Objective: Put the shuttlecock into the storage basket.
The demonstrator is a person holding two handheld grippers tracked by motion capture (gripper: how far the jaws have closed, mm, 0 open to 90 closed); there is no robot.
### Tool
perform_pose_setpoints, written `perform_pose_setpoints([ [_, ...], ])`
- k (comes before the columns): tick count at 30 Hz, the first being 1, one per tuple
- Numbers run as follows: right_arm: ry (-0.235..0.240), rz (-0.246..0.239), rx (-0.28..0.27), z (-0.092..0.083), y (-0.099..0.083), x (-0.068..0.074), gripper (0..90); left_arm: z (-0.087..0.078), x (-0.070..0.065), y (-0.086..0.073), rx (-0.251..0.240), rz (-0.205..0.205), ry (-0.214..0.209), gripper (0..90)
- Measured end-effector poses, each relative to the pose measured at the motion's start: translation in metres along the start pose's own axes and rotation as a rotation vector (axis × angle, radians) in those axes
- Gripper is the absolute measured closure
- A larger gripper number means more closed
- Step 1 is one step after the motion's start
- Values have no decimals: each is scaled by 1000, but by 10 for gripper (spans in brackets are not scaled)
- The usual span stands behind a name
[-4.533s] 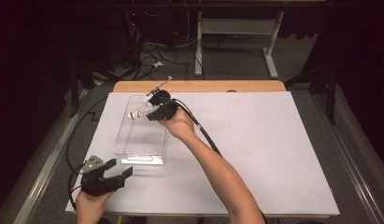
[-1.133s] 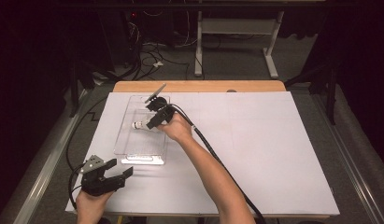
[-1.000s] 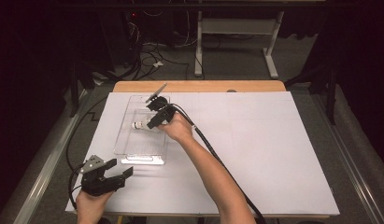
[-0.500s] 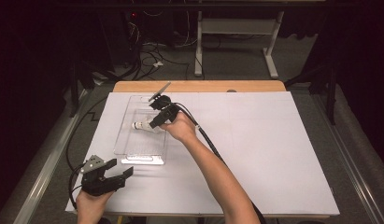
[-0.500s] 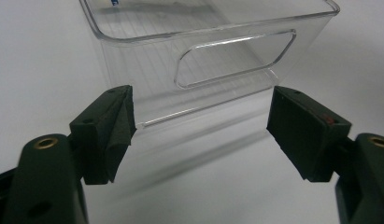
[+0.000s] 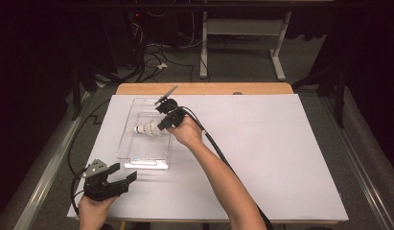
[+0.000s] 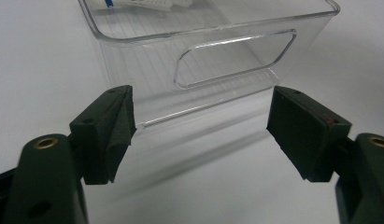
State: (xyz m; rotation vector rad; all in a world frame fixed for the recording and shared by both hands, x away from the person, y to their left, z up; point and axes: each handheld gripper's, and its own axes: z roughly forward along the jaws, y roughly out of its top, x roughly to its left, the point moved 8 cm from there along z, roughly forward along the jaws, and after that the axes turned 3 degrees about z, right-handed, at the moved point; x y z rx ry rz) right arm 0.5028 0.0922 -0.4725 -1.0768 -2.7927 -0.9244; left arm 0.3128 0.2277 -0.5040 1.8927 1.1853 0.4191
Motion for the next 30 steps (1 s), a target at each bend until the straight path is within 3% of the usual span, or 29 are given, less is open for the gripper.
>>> perform_pose_setpoints([
  [3,-12,-1,8,3,-1,-2,896,0,0,0,0,-1,-1,243],
  [9,-47,-3,-10,-1,1,-4,774,0,0,0,0,-1,-1,243],
  [14,-61,3,-18,-7,2,-5,731,0,0,0,2,0,0,243],
  [30,-51,-8,-70,-23,0,-8,693,0,0,0,2,1,2,243],
])
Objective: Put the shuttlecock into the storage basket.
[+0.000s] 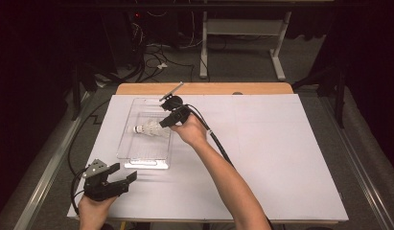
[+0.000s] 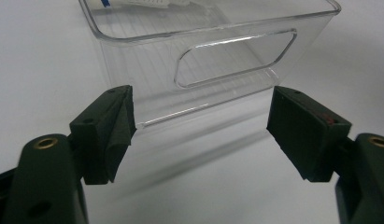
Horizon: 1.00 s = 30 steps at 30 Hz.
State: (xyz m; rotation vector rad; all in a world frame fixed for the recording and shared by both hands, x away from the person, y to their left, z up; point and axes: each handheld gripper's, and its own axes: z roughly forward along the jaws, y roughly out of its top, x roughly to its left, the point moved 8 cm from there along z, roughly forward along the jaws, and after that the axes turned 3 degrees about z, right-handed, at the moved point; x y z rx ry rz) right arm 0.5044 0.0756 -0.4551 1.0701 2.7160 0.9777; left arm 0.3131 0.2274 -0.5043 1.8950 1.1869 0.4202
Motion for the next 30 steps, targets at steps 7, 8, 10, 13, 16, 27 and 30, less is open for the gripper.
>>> perform_pose_setpoints([
  [7,6,9,-15,-5,-1,0,688,0,0,0,1,1,1,244],
  [8,7,0,-19,-6,-1,-1,688,0,0,0,2,1,1,243],
  [10,8,5,-22,-8,-1,-1,687,0,0,0,2,2,1,243],
  [13,12,11,-30,-10,-2,-1,685,0,0,0,2,1,1,243],
  [16,14,7,-38,-13,-3,-3,684,0,0,0,3,1,1,243],
  [27,26,12,-59,-23,-6,-3,683,0,1,0,3,-1,2,244],
  [30,25,11,-64,-24,-9,-7,684,0,1,0,4,-2,2,244],
])
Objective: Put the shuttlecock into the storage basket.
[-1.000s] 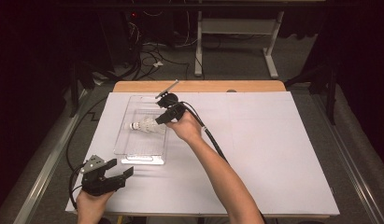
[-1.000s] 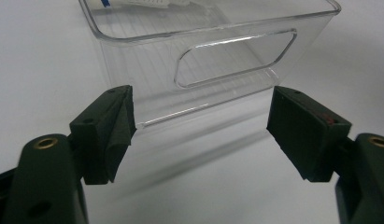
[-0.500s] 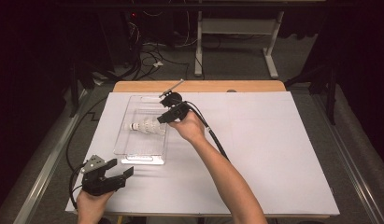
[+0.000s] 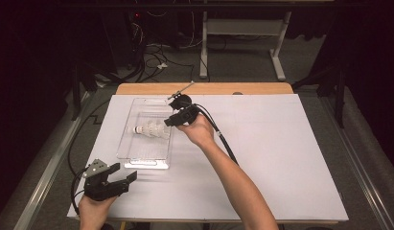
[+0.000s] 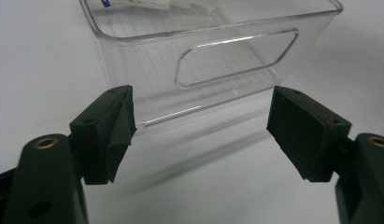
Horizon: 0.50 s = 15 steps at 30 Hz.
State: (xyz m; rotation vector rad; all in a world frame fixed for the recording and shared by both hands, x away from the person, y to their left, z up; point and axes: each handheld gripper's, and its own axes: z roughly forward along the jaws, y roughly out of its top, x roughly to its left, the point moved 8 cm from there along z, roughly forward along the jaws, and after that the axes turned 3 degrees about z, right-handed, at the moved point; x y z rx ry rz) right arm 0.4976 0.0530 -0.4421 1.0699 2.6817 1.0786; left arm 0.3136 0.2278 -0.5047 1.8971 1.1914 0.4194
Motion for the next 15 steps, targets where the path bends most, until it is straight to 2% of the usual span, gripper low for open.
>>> perform_pose_setpoints([
  [15,-4,26,-27,-15,-14,-15,685,0,0,0,0,-1,3,244],
])
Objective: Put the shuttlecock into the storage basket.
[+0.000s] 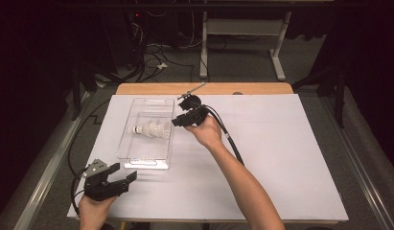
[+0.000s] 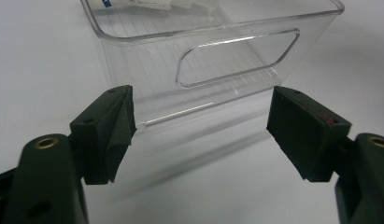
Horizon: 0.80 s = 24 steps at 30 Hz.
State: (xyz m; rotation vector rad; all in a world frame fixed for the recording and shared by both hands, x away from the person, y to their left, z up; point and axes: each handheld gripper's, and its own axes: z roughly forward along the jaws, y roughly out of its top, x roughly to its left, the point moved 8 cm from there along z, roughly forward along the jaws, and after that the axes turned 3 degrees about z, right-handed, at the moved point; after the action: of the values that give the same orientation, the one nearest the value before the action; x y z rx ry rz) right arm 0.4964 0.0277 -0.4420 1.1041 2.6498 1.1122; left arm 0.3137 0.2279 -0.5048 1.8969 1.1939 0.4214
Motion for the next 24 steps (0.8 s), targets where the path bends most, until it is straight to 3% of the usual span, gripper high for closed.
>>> perform_pose_setpoints([
  [24,-12,28,-26,-14,-23,-19,644,0,0,0,0,-1,4,245],
])
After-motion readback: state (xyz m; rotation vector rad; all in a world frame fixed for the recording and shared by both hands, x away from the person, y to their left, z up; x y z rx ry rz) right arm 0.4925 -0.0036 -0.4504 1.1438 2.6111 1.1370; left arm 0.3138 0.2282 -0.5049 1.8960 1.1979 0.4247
